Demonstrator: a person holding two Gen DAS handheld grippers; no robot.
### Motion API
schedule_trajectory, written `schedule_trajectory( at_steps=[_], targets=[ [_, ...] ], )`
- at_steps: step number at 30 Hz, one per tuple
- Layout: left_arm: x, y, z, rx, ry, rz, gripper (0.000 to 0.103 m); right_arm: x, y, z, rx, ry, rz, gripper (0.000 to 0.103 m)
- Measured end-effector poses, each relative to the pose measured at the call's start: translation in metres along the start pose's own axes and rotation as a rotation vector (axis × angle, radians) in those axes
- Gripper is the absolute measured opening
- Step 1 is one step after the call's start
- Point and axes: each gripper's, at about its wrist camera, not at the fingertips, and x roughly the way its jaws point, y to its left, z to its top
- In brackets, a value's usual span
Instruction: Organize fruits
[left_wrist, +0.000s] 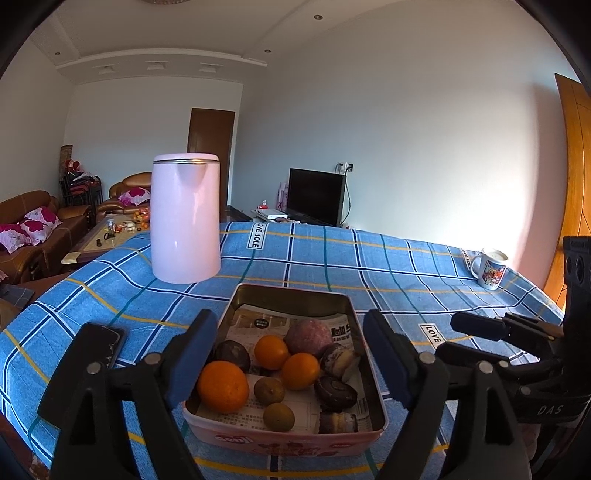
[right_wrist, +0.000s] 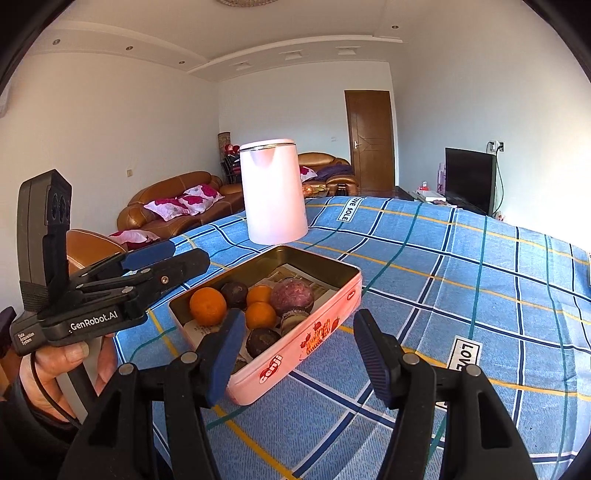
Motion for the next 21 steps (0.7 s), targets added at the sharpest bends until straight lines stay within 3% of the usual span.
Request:
schedule_trajectory(
  at_steps=[9,13,21],
  targets=[
    [-0.001,-0.002,0.000,0.000,-0.008,0.011,0.097,-0.006,-0.003,-0.002,0.010,-0.010,-0.008,0.063],
    [-0.002,-0.003,0.001,-0.002,-0.006,0.005,0.099,-0.010,-0.004,-0.002,0.013,-0.026,-0.017,0.070],
    [0.001,-0.006,0.000,-0.011,0.011,0.010,0.103,-0.014,-0.008,-0.003,0.020,-0.033,-0.025,0.071]
  ],
)
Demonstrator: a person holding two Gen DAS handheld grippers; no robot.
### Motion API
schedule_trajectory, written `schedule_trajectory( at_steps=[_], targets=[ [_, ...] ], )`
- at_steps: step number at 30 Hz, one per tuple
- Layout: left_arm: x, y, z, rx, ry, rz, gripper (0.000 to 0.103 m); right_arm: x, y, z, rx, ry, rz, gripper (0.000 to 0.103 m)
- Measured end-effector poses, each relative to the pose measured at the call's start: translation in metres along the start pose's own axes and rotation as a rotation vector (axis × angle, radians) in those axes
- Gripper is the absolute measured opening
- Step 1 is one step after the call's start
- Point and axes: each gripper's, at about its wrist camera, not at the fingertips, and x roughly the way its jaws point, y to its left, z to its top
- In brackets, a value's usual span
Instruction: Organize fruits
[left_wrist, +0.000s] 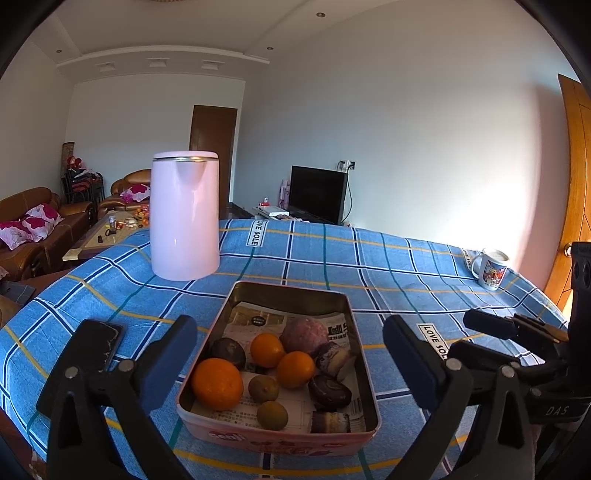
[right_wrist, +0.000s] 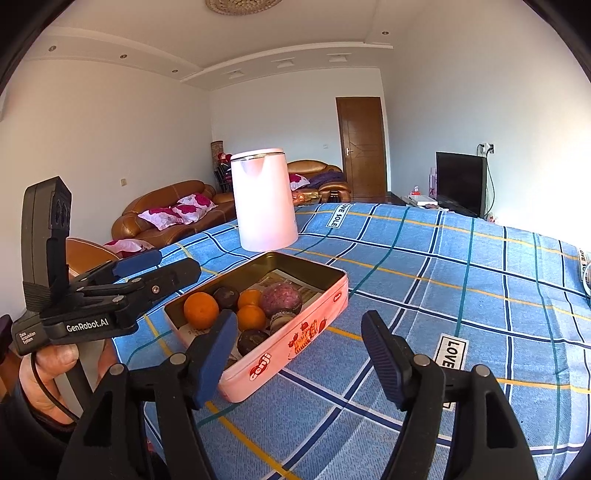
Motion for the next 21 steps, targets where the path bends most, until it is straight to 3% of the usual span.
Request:
schedule_trajectory(
  at_steps=[21],
  targets=[
    [0.000,-0.009,-0.002,0.020,0.008,-0.008,0.103,-0.007,-0.014,-0.009,0.023,0.001,-0.026,0.071]
  ],
)
